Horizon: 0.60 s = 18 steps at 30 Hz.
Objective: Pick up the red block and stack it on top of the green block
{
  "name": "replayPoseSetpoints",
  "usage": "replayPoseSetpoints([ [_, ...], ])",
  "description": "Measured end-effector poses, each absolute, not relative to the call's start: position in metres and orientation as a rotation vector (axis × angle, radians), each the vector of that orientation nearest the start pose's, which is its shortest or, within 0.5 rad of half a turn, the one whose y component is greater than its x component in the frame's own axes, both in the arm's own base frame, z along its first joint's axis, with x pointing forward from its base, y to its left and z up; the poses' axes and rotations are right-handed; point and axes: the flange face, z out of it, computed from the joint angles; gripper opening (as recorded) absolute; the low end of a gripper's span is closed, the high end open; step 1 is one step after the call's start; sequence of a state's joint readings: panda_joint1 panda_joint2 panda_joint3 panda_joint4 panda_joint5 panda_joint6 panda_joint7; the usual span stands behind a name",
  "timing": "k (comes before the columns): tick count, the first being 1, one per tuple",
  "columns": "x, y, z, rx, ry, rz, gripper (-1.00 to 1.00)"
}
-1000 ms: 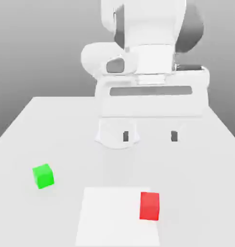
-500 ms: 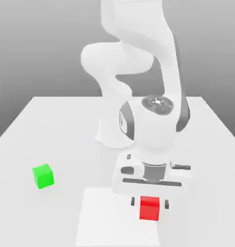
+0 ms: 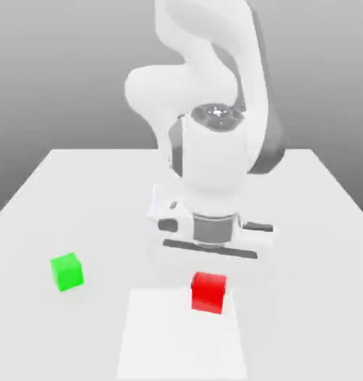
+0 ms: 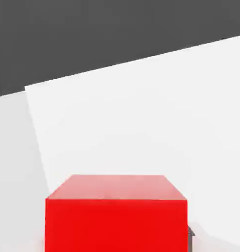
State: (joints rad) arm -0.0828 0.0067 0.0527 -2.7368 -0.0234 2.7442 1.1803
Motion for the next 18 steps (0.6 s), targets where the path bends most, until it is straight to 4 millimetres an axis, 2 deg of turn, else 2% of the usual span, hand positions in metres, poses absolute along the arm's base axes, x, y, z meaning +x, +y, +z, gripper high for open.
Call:
replayPoseSetpoints([
  [5, 0.372, -0.096, 0.230, -2.335, 2.117, -0.011, -1.00],
  [9, 0.342, -0.149, 0.237, -2.105, 2.346, -0.010, -1.00],
  [12, 0.312, -0.188, 0.241, -1.898, 2.512, -0.007, -1.00],
  [16, 0.269, -0.230, 0.244, -1.618, 2.693, -0.002, -1.00],
  [18, 0.264, -0.236, 0.231, -1.576, 2.716, -0.001, -1.00],
])
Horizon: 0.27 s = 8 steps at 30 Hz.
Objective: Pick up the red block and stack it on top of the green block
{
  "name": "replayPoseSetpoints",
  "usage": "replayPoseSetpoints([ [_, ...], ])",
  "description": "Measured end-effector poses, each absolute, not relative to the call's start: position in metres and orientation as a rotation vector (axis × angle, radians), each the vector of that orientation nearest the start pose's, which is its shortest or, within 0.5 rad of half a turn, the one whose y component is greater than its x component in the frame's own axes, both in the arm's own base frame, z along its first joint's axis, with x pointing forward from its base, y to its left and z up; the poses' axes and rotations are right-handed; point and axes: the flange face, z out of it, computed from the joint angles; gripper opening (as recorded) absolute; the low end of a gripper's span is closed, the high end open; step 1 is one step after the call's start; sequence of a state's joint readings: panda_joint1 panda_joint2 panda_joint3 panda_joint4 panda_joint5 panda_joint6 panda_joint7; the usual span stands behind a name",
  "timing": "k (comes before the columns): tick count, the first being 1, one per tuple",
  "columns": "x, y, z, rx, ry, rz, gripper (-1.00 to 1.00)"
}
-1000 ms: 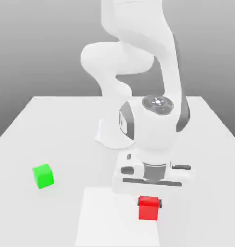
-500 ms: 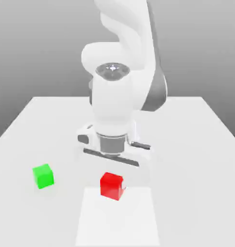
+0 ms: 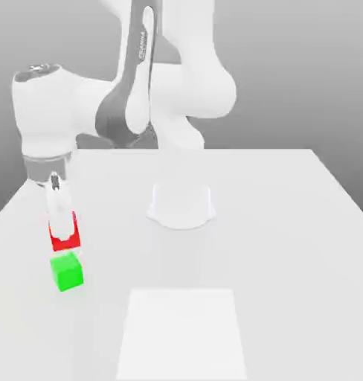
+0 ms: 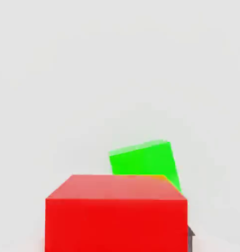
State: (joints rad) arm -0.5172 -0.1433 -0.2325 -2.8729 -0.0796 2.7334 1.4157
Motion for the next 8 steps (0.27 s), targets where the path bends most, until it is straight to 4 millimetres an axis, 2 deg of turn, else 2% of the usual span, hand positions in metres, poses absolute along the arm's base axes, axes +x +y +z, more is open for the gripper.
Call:
replayPoseSetpoints([
  [4, 0.262, -0.237, 0.196, -1.564, 2.722, -0.001, -1.00],
  [5, 0.262, -0.237, 0.186, -1.564, 2.723, -0.001, 1.00],
  [8, 0.262, -0.236, 0.186, -1.566, 2.721, -0.001, 1.00],
])
